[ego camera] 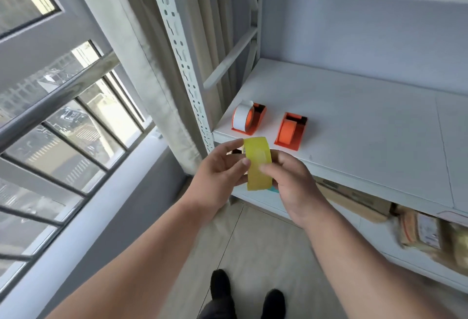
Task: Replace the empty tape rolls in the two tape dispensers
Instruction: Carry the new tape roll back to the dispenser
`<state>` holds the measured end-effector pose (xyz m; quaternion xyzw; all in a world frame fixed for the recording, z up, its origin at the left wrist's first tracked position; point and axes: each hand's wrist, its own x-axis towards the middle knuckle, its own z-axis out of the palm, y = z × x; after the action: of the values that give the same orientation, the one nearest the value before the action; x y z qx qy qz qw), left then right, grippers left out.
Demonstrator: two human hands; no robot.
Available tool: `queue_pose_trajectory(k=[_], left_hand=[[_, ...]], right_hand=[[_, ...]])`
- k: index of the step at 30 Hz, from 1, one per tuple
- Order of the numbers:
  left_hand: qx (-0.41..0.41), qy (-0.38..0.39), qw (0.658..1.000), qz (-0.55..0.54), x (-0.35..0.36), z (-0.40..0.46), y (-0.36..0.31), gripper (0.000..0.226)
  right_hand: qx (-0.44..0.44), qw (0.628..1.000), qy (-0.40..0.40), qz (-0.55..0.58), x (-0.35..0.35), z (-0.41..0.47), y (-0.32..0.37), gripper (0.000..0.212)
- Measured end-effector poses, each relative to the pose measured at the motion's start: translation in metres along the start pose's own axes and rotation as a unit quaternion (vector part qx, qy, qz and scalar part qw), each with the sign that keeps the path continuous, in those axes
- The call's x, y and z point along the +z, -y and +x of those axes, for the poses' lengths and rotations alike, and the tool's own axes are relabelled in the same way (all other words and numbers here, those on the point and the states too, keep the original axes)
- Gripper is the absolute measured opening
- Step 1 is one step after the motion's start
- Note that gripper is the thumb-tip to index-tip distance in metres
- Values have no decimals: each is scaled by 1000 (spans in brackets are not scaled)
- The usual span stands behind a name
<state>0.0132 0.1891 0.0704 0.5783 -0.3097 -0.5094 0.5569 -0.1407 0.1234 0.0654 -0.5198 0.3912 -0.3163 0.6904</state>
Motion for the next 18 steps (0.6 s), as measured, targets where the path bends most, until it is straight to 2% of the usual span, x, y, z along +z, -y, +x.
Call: queue_pose_trajectory(k=[3, 4, 6, 8, 12, 16, 18], left_hand=[[12, 29, 1000, 2, -5, 18, -1, 54], [11, 38, 999, 13, -7, 23, -2, 55], [17, 67, 996, 63, -12, 33, -3, 58], [20, 91, 991, 98, -18, 46, -4, 58], [20, 132, 986, 99, -26, 68, -6, 51], [18, 156, 983, 92, -22, 81, -2, 46], [12, 163, 983, 82, -15, 88, 1, 44]], right_hand=[[26, 997, -77, 5, 7, 17, 2, 17], [32, 994, -106, -6, 10, 22, 2, 23], [52, 986, -155, -22, 16, 32, 4, 56], [59, 981, -182, -14, 22, 38, 5, 69], [65, 977, -204, -16, 25, 46, 9, 54], [70, 978, -198, -12, 21, 42, 14, 20], [68, 978, -195, -10, 16, 41, 13, 27]])
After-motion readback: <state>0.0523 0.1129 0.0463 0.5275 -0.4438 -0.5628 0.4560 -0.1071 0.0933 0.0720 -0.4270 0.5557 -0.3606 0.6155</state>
